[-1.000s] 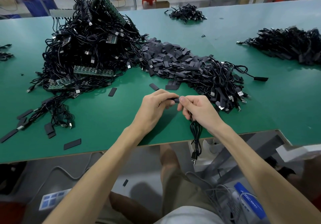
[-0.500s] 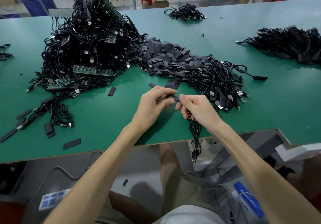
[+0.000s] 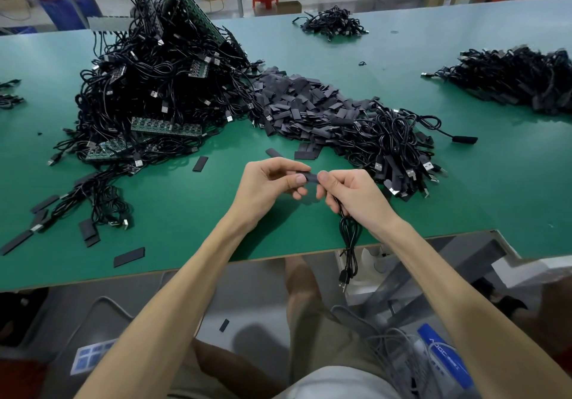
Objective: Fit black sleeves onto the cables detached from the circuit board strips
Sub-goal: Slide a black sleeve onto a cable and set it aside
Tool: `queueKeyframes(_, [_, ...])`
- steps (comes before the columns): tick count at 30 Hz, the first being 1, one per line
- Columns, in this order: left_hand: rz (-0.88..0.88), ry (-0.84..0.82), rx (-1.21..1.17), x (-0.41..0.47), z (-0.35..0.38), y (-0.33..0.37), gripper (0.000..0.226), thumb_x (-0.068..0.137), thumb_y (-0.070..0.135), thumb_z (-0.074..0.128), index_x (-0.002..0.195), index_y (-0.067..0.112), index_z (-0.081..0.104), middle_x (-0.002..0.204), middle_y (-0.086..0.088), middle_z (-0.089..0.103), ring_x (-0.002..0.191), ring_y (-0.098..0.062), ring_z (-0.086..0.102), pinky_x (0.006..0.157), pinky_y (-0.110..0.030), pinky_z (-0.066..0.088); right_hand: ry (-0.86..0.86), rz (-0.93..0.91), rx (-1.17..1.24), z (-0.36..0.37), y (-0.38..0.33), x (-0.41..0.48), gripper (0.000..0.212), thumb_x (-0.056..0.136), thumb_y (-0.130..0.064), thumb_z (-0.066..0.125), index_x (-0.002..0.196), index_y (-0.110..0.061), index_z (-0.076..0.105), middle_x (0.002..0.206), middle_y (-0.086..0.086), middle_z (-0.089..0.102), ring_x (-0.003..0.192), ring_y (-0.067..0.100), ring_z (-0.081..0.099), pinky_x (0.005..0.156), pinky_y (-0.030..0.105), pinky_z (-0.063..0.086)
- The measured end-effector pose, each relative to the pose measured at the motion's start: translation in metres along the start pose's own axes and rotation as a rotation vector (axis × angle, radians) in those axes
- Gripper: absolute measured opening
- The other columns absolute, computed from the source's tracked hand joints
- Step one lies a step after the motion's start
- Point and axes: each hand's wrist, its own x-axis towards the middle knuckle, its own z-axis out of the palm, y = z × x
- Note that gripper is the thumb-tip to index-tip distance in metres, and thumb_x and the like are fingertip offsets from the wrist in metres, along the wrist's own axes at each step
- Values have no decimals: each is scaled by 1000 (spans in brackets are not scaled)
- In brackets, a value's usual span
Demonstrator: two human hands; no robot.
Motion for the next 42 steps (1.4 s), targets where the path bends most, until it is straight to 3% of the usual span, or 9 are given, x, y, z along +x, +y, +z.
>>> queueKeyframes(6, [-76, 19, -122, 1, -5, -4, 21, 95, 10, 67, 113, -1, 71, 90, -13, 74, 77, -20, 71, 68, -28, 58, 30, -2, -6, 2, -1, -1, 41, 106, -30, 54, 78, -3, 68, 51, -3, 55, 44, 3, 44, 49, 14, 36])
queueKeyframes(11, [-121, 48, -118, 1, -8, -5, 17, 93, 8, 69, 103, -5, 72, 87, -15, 73, 72, -20, 68, 62, -27, 58, 7, -12, -2, 1, -2, -2, 38, 105, -29, 57, 76, -8, 69, 51, -2, 55, 45, 4, 44, 50, 14, 35])
queueKeyframes(20, [-138, 21, -116, 2, -8, -4, 17, 93, 5, 68, 104, -8, 71, 78, -17, 70, 63, -20, 66, 65, -27, 58, -12, -7, -25, 0, -1, -1, 36, 104, -29, 59, 76, -9, 71, 51, 0, 55, 43, 7, 41, 47, 17, 35])
queueKeyframes(26, [-117, 12, -111, 3, -6, -5, 20, 98, 9, 64, 108, -7, 70, 93, -16, 72, 79, -20, 68, 68, -28, 58, 22, -13, -41, 4, -2, 1, 38, 106, -26, 56, 80, -3, 71, 53, -2, 56, 48, 5, 46, 52, 14, 36])
queueKeyframes(32, [-144, 53, -75, 3, -8, -5, 15, 95, 5, 67, 105, -6, 71, 76, -15, 69, 62, -21, 64, 67, -27, 57, -5, -21, -70, 4, -4, -2, 36, 105, -29, 57, 81, -8, 74, 56, -2, 57, 52, 8, 47, 53, 18, 35])
queueKeyframes(39, [-161, 124, -81, -1, 7, 9, 27, 103, 16, 58, 117, -7, 62, 106, -19, 70, 85, -26, 73, 65, -30, 60, 60, 4, -2, 2, -5, -4, 30, 105, -24, 56, 88, -7, 73, 60, 0, 63, 42, 8, 46, 45, 13, 36])
queueKeyframes(42, [-246, -32, 56, -13, 16, 20, 24, 102, 19, 60, 112, -3, 65, 108, -18, 73, 84, -29, 74, 62, -30, 60, 81, 9, 48, 0, -5, -5, 30, 106, -24, 55, 89, -5, 70, 58, 0, 62, 42, 10, 45, 42, 16, 36])
